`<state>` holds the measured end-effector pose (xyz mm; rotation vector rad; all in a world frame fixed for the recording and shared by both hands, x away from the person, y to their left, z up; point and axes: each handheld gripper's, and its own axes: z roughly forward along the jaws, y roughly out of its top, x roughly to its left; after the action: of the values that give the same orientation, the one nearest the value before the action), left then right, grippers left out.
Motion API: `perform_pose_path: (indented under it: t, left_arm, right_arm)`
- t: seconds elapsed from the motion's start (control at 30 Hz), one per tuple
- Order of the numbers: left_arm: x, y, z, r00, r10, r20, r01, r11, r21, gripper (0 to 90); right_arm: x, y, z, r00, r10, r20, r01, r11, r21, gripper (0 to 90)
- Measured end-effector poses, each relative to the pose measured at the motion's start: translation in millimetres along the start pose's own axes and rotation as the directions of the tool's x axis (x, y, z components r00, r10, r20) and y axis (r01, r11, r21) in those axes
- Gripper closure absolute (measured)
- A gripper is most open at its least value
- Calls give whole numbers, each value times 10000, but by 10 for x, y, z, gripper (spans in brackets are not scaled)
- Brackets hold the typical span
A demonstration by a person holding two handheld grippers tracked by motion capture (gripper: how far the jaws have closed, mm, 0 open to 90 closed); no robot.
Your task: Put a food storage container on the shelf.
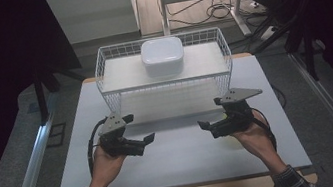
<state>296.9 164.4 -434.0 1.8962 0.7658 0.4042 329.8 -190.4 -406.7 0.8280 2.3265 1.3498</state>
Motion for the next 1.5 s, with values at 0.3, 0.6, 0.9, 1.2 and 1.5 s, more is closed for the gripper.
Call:
perform_pose_path:
  t: [0.3,0.6,0.9,1.2,1.5]
  left_arm:
    - [-62,-209,15,9998,-189,66,188,9998,71,17]
    - [-142,-428,-6,9998,58,-202,-54,9998,192,12]
    - [-207,-607,-44,9988,102,-471,-88,9995,289,14]
    - [-290,-748,-29,9972,399,-625,-363,9978,563,12]
    - [-318,-894,8,9978,400,-529,-344,9941,1025,9]
  right_arm:
    - [35,-200,-43,9985,494,-238,-497,9987,-118,42]
    - [59,-421,-41,9975,704,-113,-705,9975,-22,45]
    - [98,-613,-12,9980,629,53,-630,9978,197,45]
    - [162,-767,50,9995,266,187,-275,9983,513,45]
    - [234,-876,145,9999,142,-13,-140,9953,956,42]
